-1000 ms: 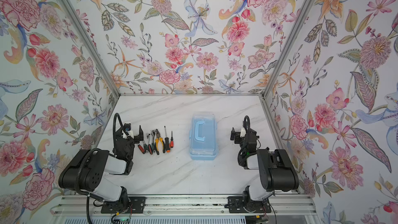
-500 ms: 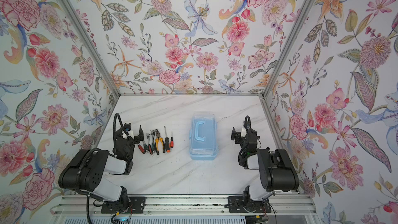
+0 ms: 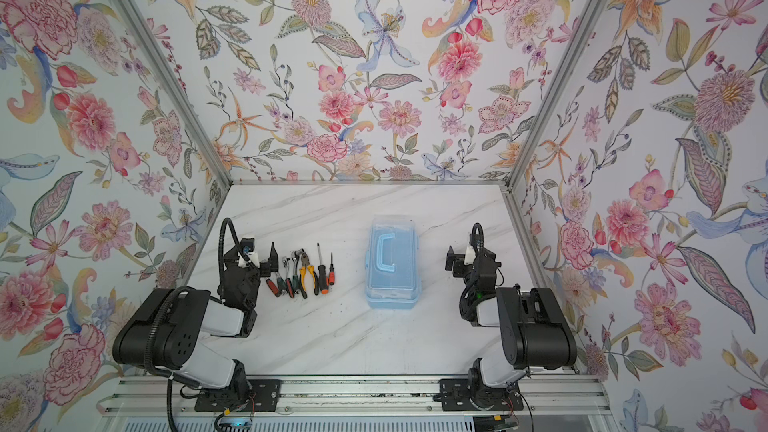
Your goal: Pack the tool kit
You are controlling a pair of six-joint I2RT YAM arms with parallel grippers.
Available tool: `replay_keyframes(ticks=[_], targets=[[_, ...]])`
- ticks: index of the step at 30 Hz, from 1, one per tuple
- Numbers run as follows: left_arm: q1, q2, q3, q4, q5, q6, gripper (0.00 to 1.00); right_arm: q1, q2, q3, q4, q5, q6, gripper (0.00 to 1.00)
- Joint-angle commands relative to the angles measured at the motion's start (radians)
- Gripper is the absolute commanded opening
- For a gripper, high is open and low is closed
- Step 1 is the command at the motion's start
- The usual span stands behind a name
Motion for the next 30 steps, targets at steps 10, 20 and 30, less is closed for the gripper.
replay_keyframes(ticks=[10,20,30], targets=[[0.019,-0.282,0.406,-0.789,0.007,-0.360,0.99,0.100,-0.262,0.321,-0.649,0.343,0.177,0.99],[-0.154,-0.175,0.696,-1.101,0.216,-0.444,0.99,0.389,-0.285,0.693,-1.155,0.327,0.309,0.99],[-0.268,-0.070,0.718,-1.191,0.393,-0.526,0.99,0.418,-0.066,0.984,-1.432,-0.285,0.513,0.71]])
